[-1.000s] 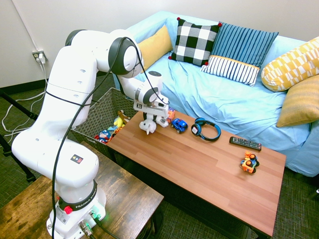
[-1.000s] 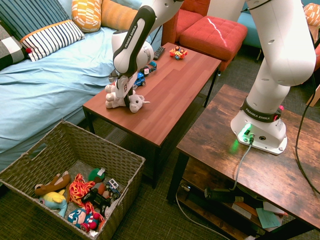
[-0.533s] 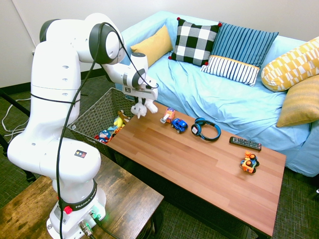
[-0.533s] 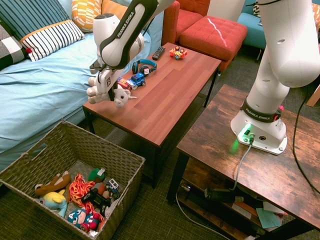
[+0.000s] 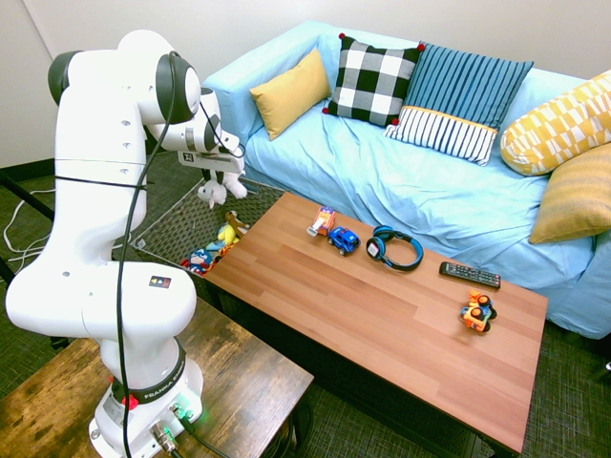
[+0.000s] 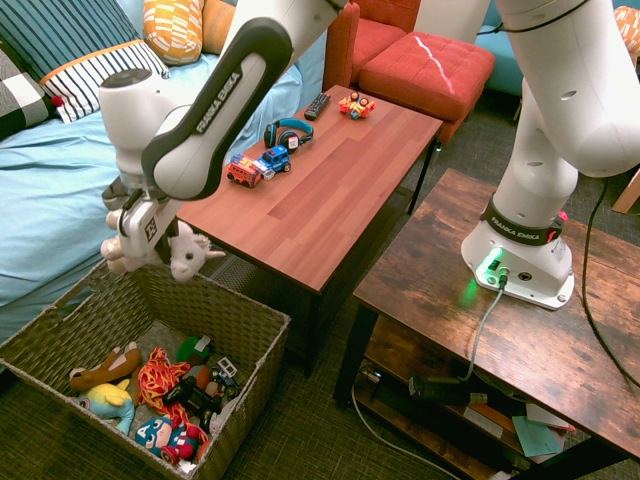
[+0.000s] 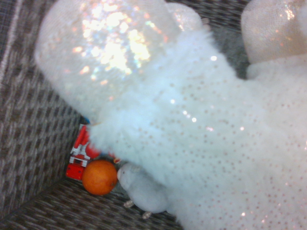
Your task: Put the stuffed toy in the basket
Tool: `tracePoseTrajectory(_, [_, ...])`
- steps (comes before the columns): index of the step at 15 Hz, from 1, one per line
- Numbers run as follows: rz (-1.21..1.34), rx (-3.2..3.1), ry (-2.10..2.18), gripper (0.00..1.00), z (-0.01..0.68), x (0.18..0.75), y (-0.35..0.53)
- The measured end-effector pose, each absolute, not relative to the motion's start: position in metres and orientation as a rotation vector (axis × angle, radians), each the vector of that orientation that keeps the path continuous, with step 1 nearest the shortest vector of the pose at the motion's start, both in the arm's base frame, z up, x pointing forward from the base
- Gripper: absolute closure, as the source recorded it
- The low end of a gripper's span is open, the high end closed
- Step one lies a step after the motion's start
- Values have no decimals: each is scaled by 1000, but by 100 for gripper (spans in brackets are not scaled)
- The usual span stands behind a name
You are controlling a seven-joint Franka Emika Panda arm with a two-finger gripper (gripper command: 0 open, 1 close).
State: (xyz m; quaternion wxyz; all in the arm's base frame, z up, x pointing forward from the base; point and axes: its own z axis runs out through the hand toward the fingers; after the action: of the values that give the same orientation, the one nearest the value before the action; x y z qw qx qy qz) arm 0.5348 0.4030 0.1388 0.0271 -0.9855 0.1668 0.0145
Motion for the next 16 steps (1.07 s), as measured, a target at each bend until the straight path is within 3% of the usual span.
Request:
tracePoseTrajectory(4, [176,-3109,485,100,53,528,429])
tracePoseTrajectory(5, [205,-3130,481,0,34,526,431])
tracePoseTrajectory(8, [255,-3179,490,0,1,528,434])
tracePoseTrajectory(16, [267,-3187,523,0,6,551,438])
